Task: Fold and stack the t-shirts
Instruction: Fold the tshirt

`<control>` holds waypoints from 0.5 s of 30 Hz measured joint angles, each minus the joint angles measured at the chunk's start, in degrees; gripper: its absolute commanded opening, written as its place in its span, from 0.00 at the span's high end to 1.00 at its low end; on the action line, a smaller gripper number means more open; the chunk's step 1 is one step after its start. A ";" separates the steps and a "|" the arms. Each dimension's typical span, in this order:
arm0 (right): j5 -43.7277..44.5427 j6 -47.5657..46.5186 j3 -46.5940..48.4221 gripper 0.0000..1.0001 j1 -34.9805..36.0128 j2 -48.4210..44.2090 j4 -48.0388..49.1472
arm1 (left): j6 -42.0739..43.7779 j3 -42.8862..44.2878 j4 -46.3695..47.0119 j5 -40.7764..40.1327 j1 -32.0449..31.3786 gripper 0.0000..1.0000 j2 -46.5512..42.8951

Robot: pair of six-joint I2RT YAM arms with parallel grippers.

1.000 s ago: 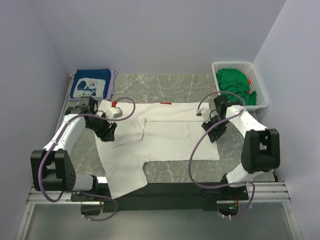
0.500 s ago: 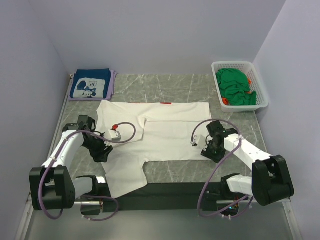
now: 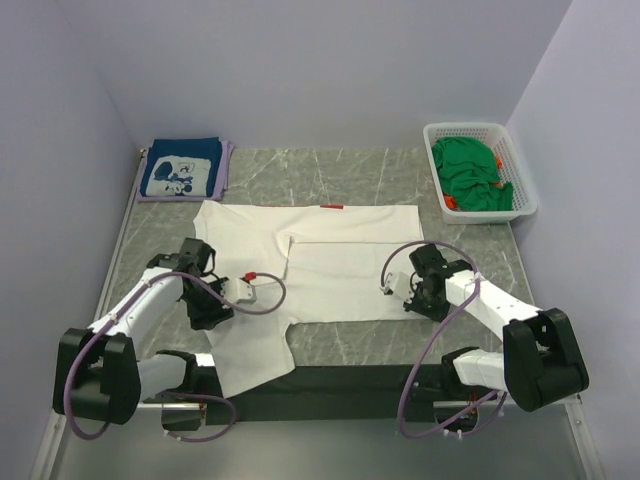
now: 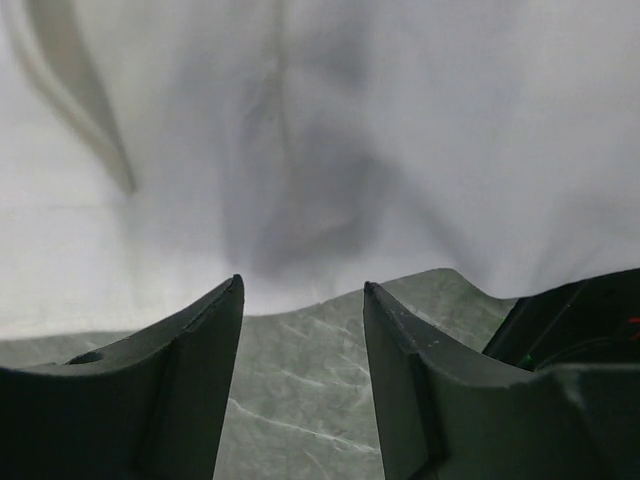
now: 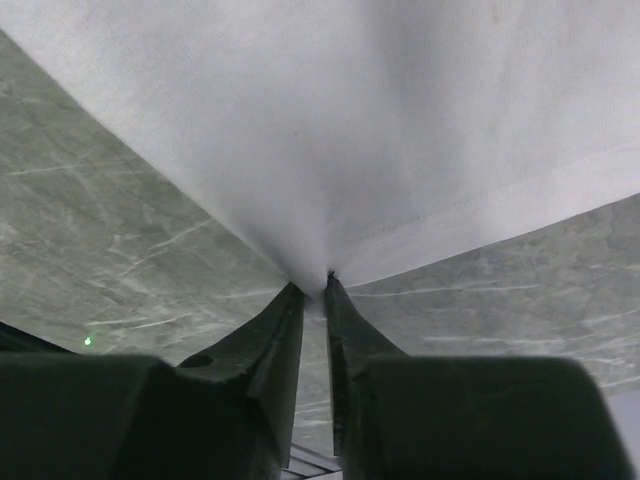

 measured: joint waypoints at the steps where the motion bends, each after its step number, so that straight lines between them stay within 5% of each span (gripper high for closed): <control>1: 0.24 0.02 -0.02 0.86 0.00 0.02 0.28 | -0.02 -0.68 0.72 -0.85 -1.22 0.43 0.00; 7: 1.16 -0.02 0.04 1.00 0.00 0.33 0.94 | -0.13 -4.33 4.70 -6.29 -7.37 0.45 2.36; 15: 1.20 -0.09 0.28 1.00 0.00 0.63 0.79 | -1.11 -4.48 8.92 -9.90 -8.41 0.90 3.21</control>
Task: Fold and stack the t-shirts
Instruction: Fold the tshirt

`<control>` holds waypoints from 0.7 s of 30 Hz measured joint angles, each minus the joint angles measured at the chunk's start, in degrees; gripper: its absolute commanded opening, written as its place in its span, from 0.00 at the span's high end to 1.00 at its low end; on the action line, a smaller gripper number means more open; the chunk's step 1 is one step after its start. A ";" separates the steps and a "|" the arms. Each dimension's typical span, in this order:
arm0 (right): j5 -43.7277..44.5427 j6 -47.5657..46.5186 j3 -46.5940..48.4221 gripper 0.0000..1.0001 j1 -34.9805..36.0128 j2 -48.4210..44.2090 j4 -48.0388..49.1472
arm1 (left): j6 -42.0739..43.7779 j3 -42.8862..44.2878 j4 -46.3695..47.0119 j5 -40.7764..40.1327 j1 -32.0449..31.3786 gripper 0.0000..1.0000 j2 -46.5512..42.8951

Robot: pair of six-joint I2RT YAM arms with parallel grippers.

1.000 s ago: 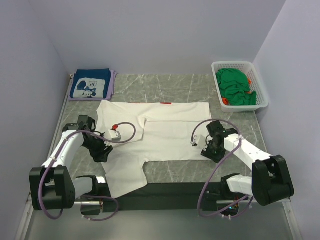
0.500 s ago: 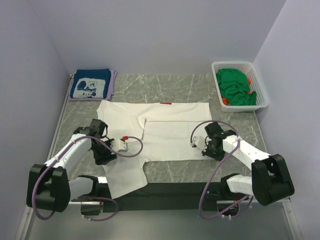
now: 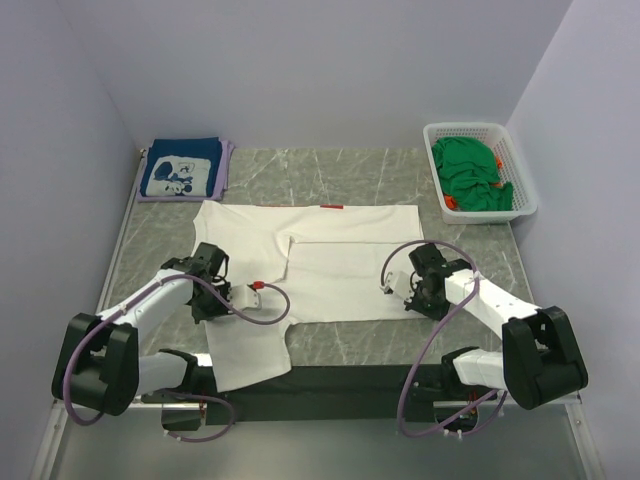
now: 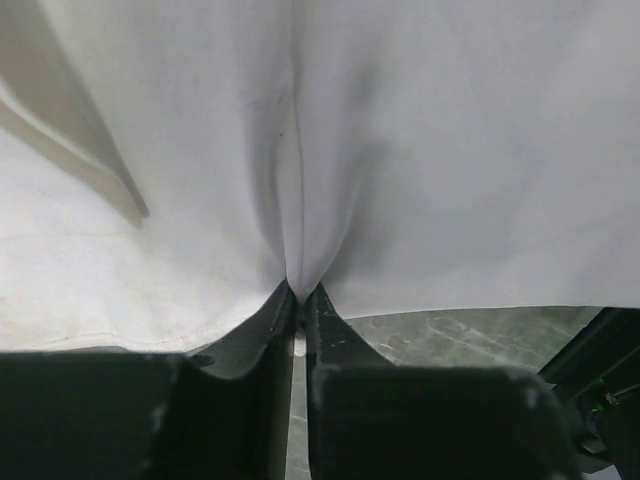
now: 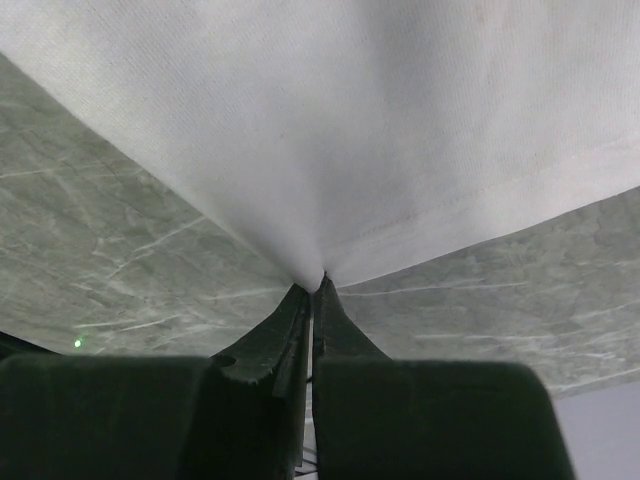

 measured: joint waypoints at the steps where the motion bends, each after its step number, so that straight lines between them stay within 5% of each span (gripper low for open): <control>1: -0.04 -0.07 0.02 1.00 -0.02 -0.09 -0.04 | 0.20 0.00 0.04 -0.02 0.02 0.97 -0.09; 21: -3.48 -4.50 6.64 1.00 -5.77 -3.48 -5.57 | 2.27 8.11 -11.08 7.72 6.05 0.99 -1.73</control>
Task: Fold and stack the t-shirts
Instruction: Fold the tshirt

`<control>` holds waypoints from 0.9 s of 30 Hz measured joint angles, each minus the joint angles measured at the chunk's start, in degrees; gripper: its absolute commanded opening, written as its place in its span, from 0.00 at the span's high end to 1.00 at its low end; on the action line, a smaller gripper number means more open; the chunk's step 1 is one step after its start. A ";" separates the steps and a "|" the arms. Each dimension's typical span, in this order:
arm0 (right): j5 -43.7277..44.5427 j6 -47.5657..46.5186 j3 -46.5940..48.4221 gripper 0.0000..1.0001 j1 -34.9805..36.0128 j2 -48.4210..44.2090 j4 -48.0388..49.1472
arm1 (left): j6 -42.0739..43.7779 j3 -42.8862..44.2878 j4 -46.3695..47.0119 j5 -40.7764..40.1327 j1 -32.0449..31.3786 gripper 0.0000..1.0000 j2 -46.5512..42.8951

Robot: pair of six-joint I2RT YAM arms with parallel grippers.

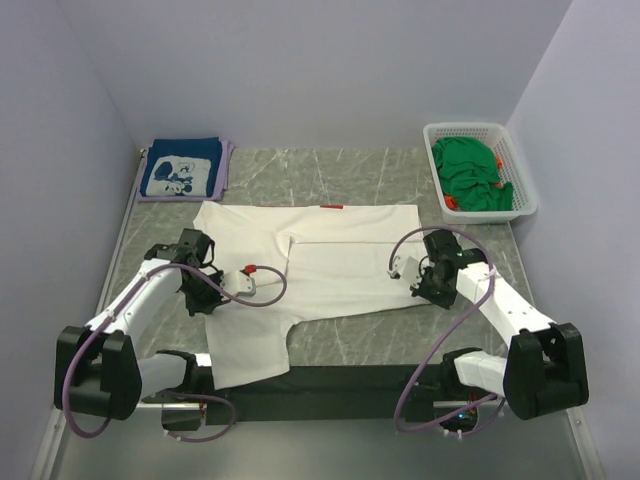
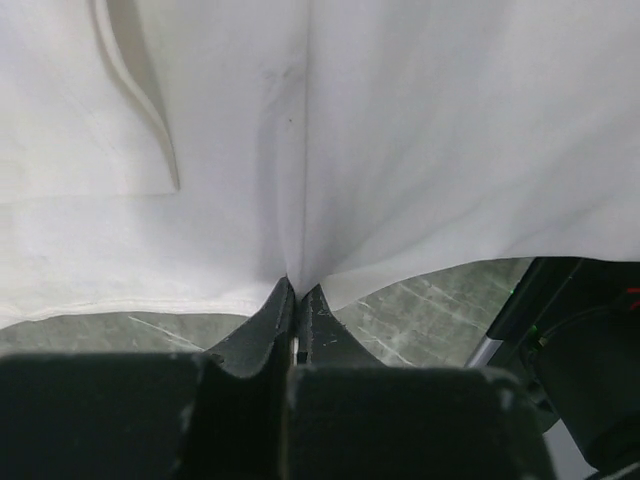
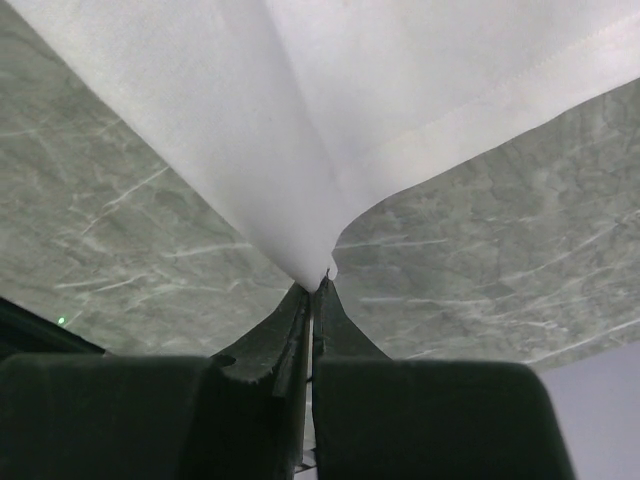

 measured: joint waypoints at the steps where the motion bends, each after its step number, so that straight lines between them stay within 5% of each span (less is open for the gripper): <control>1: -0.17 -0.28 0.28 1.00 -0.02 -0.15 -0.55 | 0.13 0.55 -0.68 0.39 0.00 0.99 -0.24; 14: -2.38 -3.39 12.90 1.00 -5.77 9.03 -2.84 | 2.49 15.63 -5.97 6.45 8.37 0.99 9.05; 27: -2.91 -2.97 33.64 1.00 -6.86 32.37 -1.79 | 0.61 35.91 -4.79 12.07 13.53 0.99 32.13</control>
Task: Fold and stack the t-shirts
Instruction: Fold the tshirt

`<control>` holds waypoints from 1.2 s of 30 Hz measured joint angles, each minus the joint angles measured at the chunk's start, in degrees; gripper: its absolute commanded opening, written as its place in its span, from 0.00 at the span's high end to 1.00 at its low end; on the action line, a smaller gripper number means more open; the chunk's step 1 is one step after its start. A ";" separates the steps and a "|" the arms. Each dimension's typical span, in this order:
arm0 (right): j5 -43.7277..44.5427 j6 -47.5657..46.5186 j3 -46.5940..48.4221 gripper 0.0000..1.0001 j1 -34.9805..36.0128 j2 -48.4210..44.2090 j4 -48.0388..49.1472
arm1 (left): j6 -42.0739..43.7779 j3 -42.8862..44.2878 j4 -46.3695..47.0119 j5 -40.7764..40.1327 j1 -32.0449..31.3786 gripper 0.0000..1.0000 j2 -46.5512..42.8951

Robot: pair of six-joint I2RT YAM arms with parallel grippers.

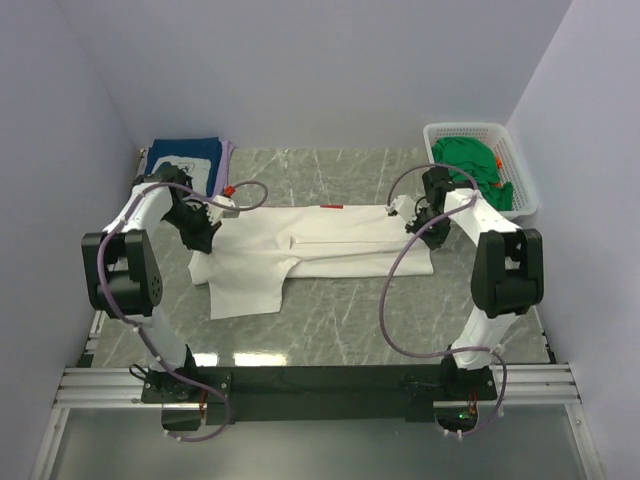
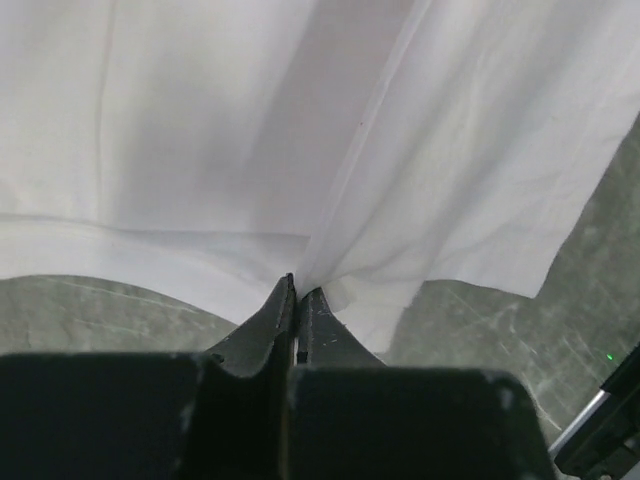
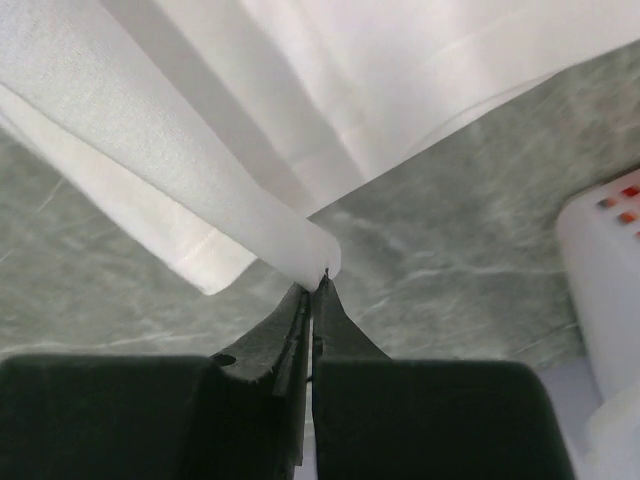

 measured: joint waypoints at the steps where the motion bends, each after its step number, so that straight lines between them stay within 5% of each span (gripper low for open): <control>1: 0.00 0.22 1.51 1.00 0.00 1.60 0.09 | -0.55 0.85 0.31 0.11 0.17 0.99 1.36; 10: 0.63 2.45 8.63 1.00 0.00 12.22 2.58 | -4.44 5.49 3.76 1.05 0.92 0.99 11.32; 12: 1.01 3.08 9.53 0.86 0.02 13.81 3.41 | -5.57 5.49 4.98 1.07 1.16 0.96 11.91; 14: 1.38 4.11 9.73 0.74 0.02 14.67 4.33 | -6.69 5.49 6.05 1.11 1.31 0.87 11.96; 15: 1.64 4.66 9.73 0.67 0.02 14.75 4.59 | -7.28 5.49 6.64 1.09 1.40 0.73 11.96; 16: 1.81 5.31 9.79 0.58 0.00 14.75 4.72 | -7.89 5.49 7.26 1.07 1.49 0.49 11.96; 18: 2.23 6.56 10.60 0.48 0.00 14.75 4.74 | -9.38 5.49 8.17 1.03 1.88 0.41 11.96; 23: 1.97 9.46 11.61 0.49 0.00 12.48 4.24 | -12.76 5.09 9.77 2.25 4.46 0.41 10.08; 30: -1.73 15.80 13.57 0.67 0.02 6.84 -0.59 | -20.20 -1.42 14.05 4.63 5.97 0.50 -1.03; 36: -4.33 20.68 11.69 0.75 1.11 6.69 -2.16 | -28.33 -6.64 20.33 5.77 5.64 0.55 -0.44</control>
